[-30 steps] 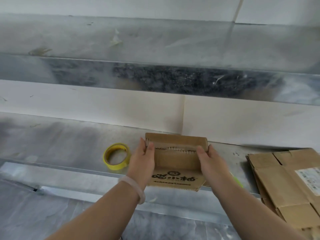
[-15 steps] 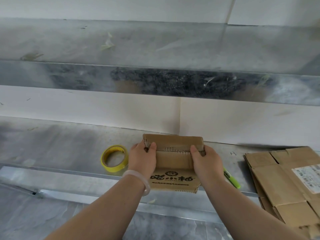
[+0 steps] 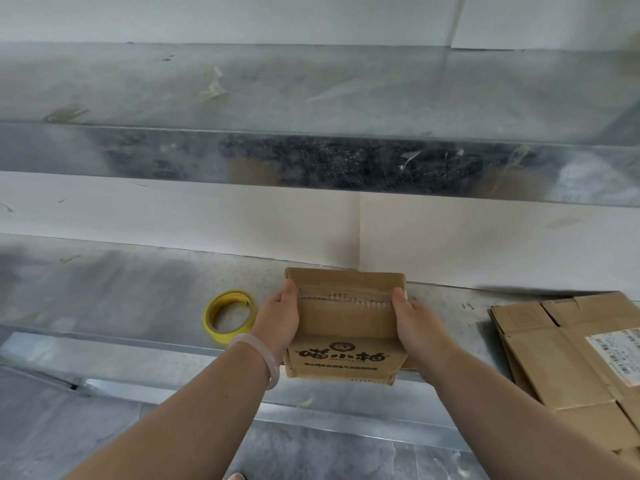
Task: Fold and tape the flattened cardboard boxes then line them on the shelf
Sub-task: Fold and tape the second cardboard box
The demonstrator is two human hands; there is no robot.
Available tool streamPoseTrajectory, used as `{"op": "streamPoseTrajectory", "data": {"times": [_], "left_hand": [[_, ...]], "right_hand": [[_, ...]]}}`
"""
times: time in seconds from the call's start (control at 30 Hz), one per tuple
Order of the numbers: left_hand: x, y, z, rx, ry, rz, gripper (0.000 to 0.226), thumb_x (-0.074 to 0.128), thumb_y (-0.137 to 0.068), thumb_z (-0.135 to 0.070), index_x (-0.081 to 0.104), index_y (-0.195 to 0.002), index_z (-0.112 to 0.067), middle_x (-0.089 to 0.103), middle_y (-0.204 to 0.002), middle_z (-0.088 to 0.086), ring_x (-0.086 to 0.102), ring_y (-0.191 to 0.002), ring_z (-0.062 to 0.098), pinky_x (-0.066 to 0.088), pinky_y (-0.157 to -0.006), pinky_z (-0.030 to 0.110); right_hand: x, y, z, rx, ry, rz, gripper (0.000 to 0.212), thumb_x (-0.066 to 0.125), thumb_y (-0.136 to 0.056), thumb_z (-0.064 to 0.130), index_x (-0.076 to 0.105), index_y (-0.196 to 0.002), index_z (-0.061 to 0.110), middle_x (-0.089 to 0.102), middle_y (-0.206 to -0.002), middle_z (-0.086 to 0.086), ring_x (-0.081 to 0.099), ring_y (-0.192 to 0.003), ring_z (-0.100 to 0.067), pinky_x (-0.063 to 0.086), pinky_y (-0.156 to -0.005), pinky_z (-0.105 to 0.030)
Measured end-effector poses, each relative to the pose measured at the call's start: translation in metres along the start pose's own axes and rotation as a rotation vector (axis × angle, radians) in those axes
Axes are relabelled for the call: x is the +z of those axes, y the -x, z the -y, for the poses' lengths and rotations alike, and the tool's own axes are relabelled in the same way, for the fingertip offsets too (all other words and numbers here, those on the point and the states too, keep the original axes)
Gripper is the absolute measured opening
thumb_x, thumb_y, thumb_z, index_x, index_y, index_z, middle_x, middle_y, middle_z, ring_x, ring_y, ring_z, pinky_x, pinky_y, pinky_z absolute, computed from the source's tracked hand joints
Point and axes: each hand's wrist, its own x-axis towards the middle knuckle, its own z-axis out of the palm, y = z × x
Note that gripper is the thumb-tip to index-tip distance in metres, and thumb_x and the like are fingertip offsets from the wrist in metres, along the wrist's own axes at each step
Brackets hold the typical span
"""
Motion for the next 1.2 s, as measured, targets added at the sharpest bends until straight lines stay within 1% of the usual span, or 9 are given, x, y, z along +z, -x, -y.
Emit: {"op": "streamPoseTrajectory", "data": {"times": [0.17,0.3,0.37,0.57,0.7,0.87,0.93,1.1,1.2], "left_hand": [[-0.002,0.007,-0.001,-0.050,0.107,0.047,0.048,0.031,-0.100,-0.052,0.065,-0.109,-0.020,0.068,-0.099,0.006,0.064,-0.089,0.022,0.052,-0.065,0.030],[0.001,0.011,-0.003,0.037,-0.016,0.049,0.050,0.042,-0.088,-0.067,0.065,-0.100,-0.025,0.068,-0.098,-0.001,0.063,-0.094,0.021,0.052,-0.087,0.040],[0.003,0.012,-0.006,0.089,-0.115,0.013,0.040,0.054,-0.084,-0.064,0.064,-0.090,-0.025,0.068,-0.091,-0.002,0.064,-0.088,0.020,0.052,-0.087,0.039],[0.005,0.008,-0.006,0.088,-0.229,-0.043,0.035,0.042,-0.097,-0.048,0.063,-0.096,-0.020,0.066,-0.090,0.004,0.062,-0.085,0.022,0.052,-0.081,0.039],[0.003,0.010,-0.006,0.061,-0.156,-0.019,0.036,0.037,-0.099,-0.045,0.062,-0.092,-0.020,0.066,-0.096,0.007,0.061,-0.090,0.024,0.050,-0.088,0.043],[-0.002,0.022,-0.007,-0.095,0.074,0.054,0.051,0.030,-0.098,-0.056,0.062,-0.106,-0.016,0.067,-0.094,0.006,0.065,-0.080,0.020,0.048,-0.055,0.027],[-0.006,0.023,-0.004,-0.127,0.111,0.092,0.058,0.032,-0.096,-0.061,0.062,-0.113,-0.015,0.069,-0.099,0.007,0.067,-0.084,0.022,0.050,-0.058,0.028],[-0.021,0.042,0.012,-0.052,0.112,0.083,0.077,0.042,-0.076,-0.081,0.065,-0.115,-0.019,0.070,-0.105,0.003,0.066,-0.098,0.022,0.053,-0.088,0.041],[-0.033,0.068,0.020,0.043,0.248,0.105,0.067,0.044,-0.075,-0.076,0.069,-0.109,-0.024,0.074,-0.103,-0.002,0.067,-0.101,0.017,0.049,-0.096,0.042]], "right_hand": [[-0.004,-0.001,-0.005,0.068,-0.105,0.031,0.068,0.030,-0.084,0.071,0.055,-0.130,0.028,0.062,-0.118,0.000,0.059,-0.109,-0.025,0.045,-0.101,-0.050],[-0.006,0.005,0.005,0.064,-0.028,0.064,0.093,0.041,-0.061,0.090,0.062,-0.122,0.024,0.067,-0.113,-0.002,0.063,-0.104,-0.026,0.047,-0.099,-0.048],[-0.005,0.006,0.011,0.030,0.032,0.083,0.095,0.053,-0.048,0.093,0.068,-0.111,0.024,0.071,-0.104,-0.001,0.067,-0.096,-0.026,0.052,-0.094,-0.045],[-0.002,0.010,0.015,-0.040,0.146,-0.011,0.046,0.055,-0.087,0.061,0.068,-0.099,0.019,0.068,-0.090,-0.002,0.064,-0.084,-0.021,0.054,-0.086,-0.038],[-0.005,0.009,0.014,-0.022,0.157,-0.005,0.054,0.039,-0.094,0.060,0.065,-0.106,0.014,0.067,-0.095,-0.006,0.063,-0.089,-0.024,0.051,-0.091,-0.044],[-0.009,0.006,0.002,0.025,0.080,0.037,0.081,0.024,-0.081,0.074,0.057,-0.128,0.017,0.065,-0.113,-0.007,0.062,-0.104,-0.027,0.047,-0.099,-0.048],[-0.011,0.016,0.001,0.042,0.044,0.065,0.088,0.024,-0.075,0.080,0.052,-0.135,0.022,0.061,-0.124,-0.005,0.059,-0.112,-0.027,0.044,-0.103,-0.049],[-0.017,0.062,0.007,0.002,0.006,0.125,0.065,0.027,-0.094,0.069,0.036,-0.147,0.031,0.041,-0.148,-0.001,0.037,-0.137,-0.025,0.026,-0.116,-0.045],[-0.022,0.086,-0.001,-0.046,-0.141,0.118,0.047,0.036,-0.088,0.072,0.059,-0.113,0.040,0.056,-0.129,0.006,0.048,-0.123,-0.019,0.030,-0.115,-0.046]]}}
